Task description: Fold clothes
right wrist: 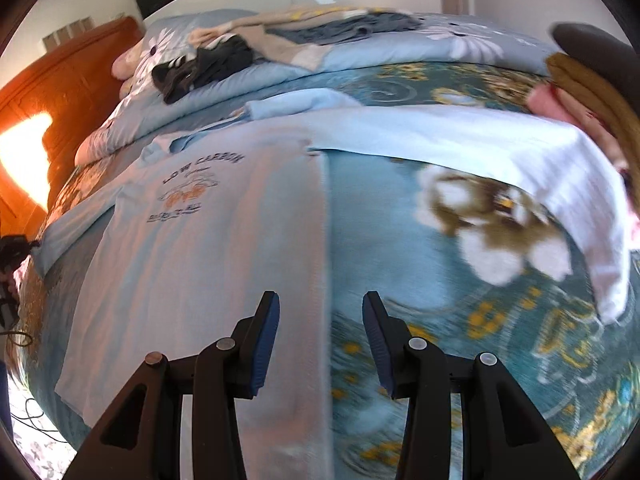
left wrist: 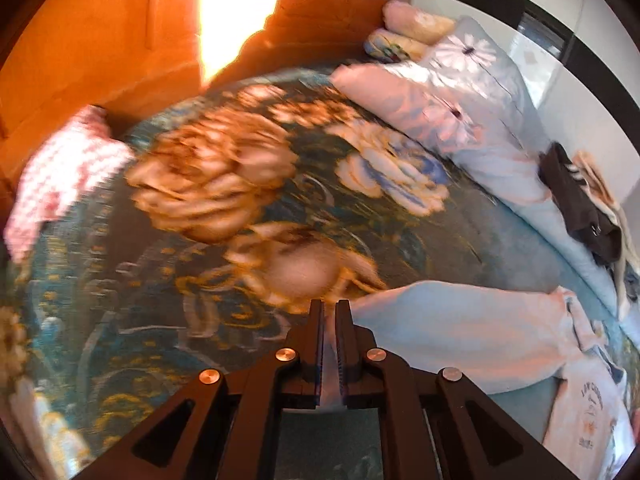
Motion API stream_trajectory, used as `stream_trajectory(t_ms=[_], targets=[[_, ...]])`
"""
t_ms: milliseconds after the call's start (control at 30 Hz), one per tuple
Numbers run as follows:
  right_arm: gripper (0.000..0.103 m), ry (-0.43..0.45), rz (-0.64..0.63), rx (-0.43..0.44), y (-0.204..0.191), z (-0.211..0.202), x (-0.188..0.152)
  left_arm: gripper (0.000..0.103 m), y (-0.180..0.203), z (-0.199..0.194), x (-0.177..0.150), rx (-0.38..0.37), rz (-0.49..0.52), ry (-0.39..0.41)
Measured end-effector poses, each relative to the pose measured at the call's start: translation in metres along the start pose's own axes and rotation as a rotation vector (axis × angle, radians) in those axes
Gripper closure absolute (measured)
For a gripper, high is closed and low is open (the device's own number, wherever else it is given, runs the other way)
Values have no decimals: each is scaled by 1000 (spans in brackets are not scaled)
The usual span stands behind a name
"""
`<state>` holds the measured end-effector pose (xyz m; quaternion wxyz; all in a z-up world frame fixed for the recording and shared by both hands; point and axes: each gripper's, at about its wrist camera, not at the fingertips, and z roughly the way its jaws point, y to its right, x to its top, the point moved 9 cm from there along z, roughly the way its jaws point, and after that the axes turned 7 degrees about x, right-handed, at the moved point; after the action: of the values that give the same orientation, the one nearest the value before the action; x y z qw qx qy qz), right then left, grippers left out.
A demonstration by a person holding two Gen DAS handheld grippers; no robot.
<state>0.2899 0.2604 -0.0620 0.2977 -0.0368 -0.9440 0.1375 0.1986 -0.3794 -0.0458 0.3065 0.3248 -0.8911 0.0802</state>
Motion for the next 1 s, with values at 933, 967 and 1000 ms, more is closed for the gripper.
stream_trajectory(t_ms=[933,967,1000], targets=[[58,-74,173,221,-1,-38,-95,48,117,-137,-272,-621,394,-435],[58,-77,174,231,-4,-37,-97,50,116,-139,-273,-624,391,-434],[58,-76,176,238,-6,-36,-99,50,115,-140,-274,-629,378,-434]])
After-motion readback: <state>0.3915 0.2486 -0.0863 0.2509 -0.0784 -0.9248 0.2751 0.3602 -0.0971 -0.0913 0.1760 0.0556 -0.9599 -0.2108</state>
